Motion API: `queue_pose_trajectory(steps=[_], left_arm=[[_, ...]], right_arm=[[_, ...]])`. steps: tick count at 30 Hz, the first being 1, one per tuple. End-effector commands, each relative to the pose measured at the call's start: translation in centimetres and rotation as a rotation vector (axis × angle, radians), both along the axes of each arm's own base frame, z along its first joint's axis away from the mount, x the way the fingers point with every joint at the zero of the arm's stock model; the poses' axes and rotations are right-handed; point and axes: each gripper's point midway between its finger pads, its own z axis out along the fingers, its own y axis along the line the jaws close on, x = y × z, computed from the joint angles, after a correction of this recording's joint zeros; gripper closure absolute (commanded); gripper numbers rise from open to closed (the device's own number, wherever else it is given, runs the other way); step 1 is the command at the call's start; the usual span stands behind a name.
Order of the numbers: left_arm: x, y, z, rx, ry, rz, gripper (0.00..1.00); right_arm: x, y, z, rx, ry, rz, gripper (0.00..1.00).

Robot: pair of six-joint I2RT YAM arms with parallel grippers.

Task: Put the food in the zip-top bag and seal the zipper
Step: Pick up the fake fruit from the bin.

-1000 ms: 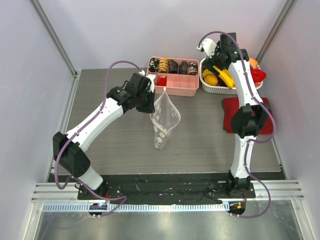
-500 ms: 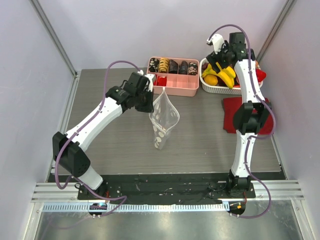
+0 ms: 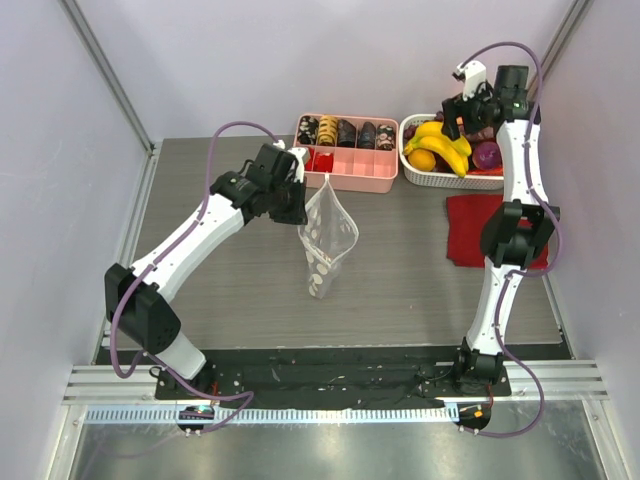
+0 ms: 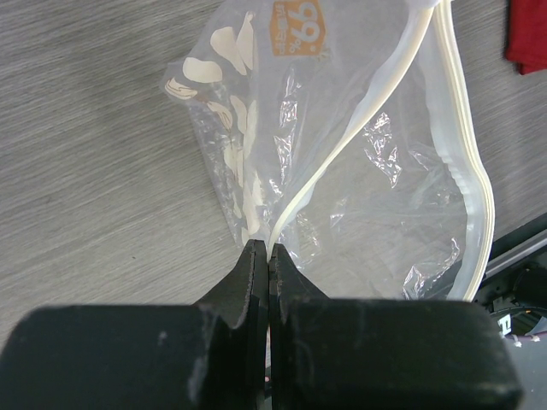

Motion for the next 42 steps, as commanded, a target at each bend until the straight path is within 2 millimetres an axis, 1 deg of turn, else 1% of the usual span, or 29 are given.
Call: queue_pose_trajectory(steps=[1,6,8,10,24,27,31,36,37,41,42], left_arm=[[0.2,-0.1,0.2,-0.010,0.002,-0.001,1.00],[0.2,0.1,0.0,0.000,0.005,0.003,1.00],[0.2,0.2,-0.1,0.003,0.008,0.004,1.00],[0.1,0.2,-0.2,0.004,0.011,0.003,1.00],[0.2,-0.1,-0.6,0.005,0.027,-0.004,1.00],[0.2,-0.2,-0.8,0.006,0.034,-0.004,1.00],[0.3,-0.2,-1.1,0.008,0.038,-0.005,1.00],[0.3,-0.3,-1.4,0.013,0.048,-0.006,1.00],[0.4,-0.4,-1.4,0.012,0.047,-0.006,1.00],[0.5,-0.5,-1.5,0.010,0.052,-0.006,1.00],[0.6,-0.6,-1.4,0.009,0.051,-0.006,1.00]], right_arm=[[0.6,1.5,1.8,0.041,-0.061,0.045,0.21],[0.2,1.9,0.7,0.061,-0.035,0.075,0.25],[0.2,1.8,0.3,0.066,-0.027,0.075,0.26],[0.3,1.9,0.3,0.078,-0.026,0.080,0.28],[0.9,1.2,-1.7,0.092,-0.007,0.083,0.27],[1.1,1.0,-2.1,0.090,-0.003,0.083,0.30],[1.2,0.7,-2.4,0.087,-0.006,0.093,0.39],[1.1,0.6,-1.7,0.100,-0.022,0.111,0.47],[1.1,0.6,-1.5,0.099,-0.028,0.114,0.53],[0.8,0.5,-0.7,0.104,-0.043,0.125,0.66],[0.8,0.5,-0.4,0.104,-0.050,0.127,0.72]])
